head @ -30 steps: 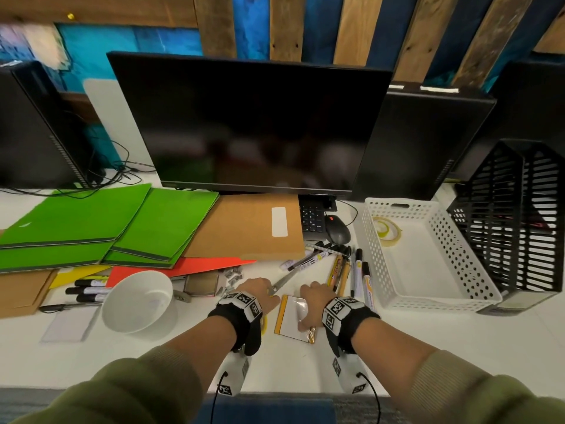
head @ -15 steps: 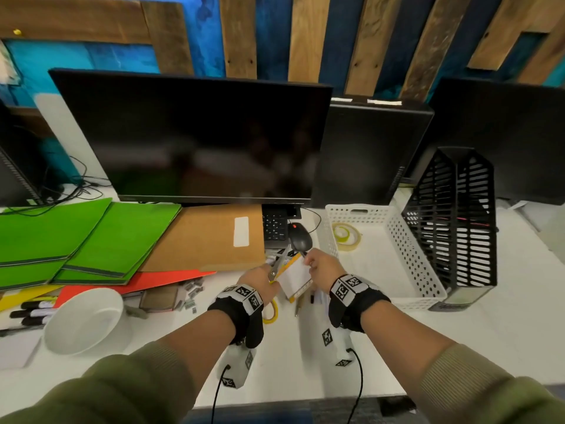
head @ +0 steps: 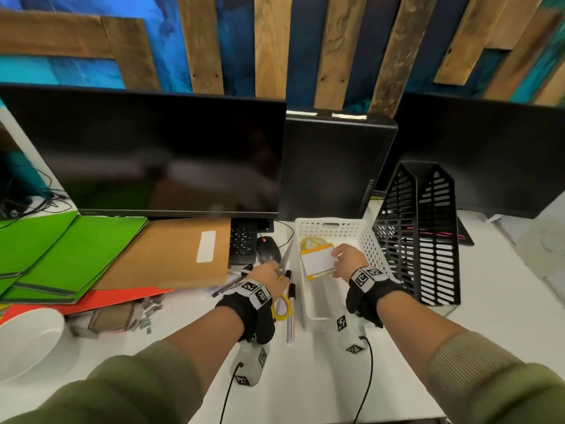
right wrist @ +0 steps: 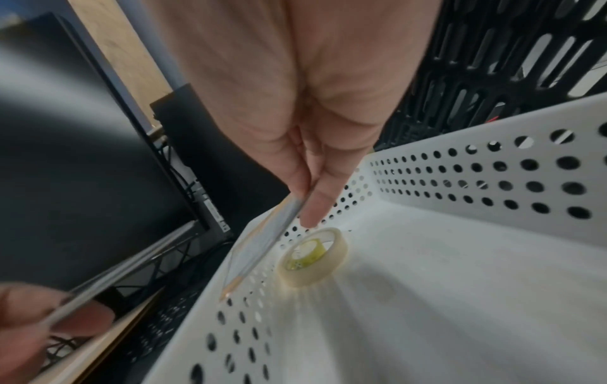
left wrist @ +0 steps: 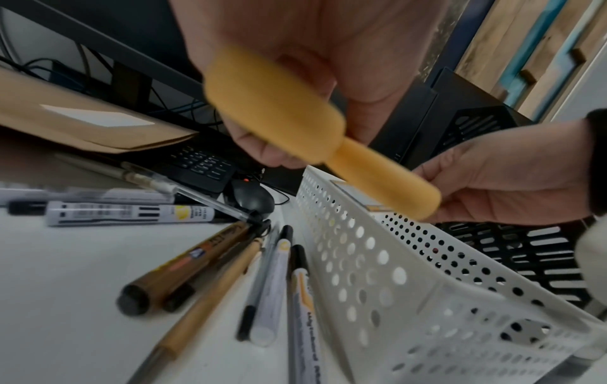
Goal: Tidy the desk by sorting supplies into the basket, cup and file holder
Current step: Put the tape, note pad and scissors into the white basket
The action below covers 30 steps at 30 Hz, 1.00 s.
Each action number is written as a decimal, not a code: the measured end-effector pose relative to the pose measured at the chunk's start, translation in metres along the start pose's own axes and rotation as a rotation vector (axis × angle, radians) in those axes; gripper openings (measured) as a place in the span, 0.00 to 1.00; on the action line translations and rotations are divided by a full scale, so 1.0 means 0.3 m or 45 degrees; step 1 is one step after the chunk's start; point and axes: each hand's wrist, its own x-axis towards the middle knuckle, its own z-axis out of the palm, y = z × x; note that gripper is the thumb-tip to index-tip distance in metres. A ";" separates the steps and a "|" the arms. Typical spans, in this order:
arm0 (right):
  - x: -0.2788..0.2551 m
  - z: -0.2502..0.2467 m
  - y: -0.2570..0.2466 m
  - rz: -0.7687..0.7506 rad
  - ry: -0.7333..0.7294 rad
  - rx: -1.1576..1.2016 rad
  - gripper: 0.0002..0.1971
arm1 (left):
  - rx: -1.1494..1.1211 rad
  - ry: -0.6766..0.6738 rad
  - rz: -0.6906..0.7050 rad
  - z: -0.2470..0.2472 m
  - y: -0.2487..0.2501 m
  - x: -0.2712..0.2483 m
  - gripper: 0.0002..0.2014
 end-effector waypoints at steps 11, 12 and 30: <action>0.100 0.002 0.062 -0.012 -0.417 -0.673 0.21 | -0.141 0.081 -0.099 0.075 0.090 0.076 0.15; 0.130 0.023 0.090 0.020 -0.474 -0.696 0.21 | -0.147 0.079 -0.101 0.080 0.093 0.079 0.15; 0.074 -0.048 0.025 -0.133 -0.598 -0.248 0.20 | -0.193 0.097 -0.151 0.075 0.143 0.122 0.20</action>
